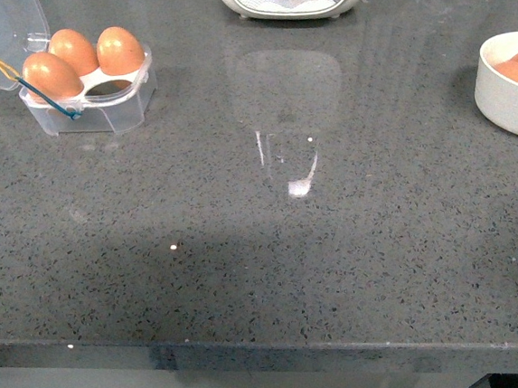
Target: Put egg into box
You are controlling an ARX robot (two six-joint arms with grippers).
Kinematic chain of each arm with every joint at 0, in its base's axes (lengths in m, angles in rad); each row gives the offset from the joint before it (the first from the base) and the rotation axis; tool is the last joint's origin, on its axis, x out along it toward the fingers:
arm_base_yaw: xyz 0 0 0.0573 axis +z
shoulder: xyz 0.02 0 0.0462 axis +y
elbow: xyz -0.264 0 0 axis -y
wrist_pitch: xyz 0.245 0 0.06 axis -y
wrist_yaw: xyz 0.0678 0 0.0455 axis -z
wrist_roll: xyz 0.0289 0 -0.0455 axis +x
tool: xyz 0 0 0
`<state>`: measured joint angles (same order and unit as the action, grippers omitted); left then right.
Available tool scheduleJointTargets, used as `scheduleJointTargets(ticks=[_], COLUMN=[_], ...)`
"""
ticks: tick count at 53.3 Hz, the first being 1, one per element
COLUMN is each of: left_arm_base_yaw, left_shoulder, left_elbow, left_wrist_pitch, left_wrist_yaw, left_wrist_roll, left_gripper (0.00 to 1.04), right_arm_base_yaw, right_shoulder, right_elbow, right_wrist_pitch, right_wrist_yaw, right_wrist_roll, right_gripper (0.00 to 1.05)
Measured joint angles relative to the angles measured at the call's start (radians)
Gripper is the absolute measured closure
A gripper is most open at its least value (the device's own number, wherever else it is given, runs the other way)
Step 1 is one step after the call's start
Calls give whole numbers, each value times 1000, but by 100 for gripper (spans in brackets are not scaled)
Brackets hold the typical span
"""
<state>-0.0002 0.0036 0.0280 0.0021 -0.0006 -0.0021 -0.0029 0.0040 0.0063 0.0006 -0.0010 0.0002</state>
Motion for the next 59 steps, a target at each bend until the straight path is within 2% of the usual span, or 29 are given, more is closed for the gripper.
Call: scheduleJointTargets(ticks=[59], left_arm_base_yaw=[0], left_shoulder=[0], left_elbow=[0], left_wrist_pitch=[0], left_wrist_yaw=[0], left_wrist_roll=[0], left_gripper=[7], right_arm_base_yaw=[0], right_shoulder=[0], right_elbow=[0], right_wrist_pitch=[0], right_wrist_yaw=[0], right_wrist_roll=[0], right_gripper=[7])
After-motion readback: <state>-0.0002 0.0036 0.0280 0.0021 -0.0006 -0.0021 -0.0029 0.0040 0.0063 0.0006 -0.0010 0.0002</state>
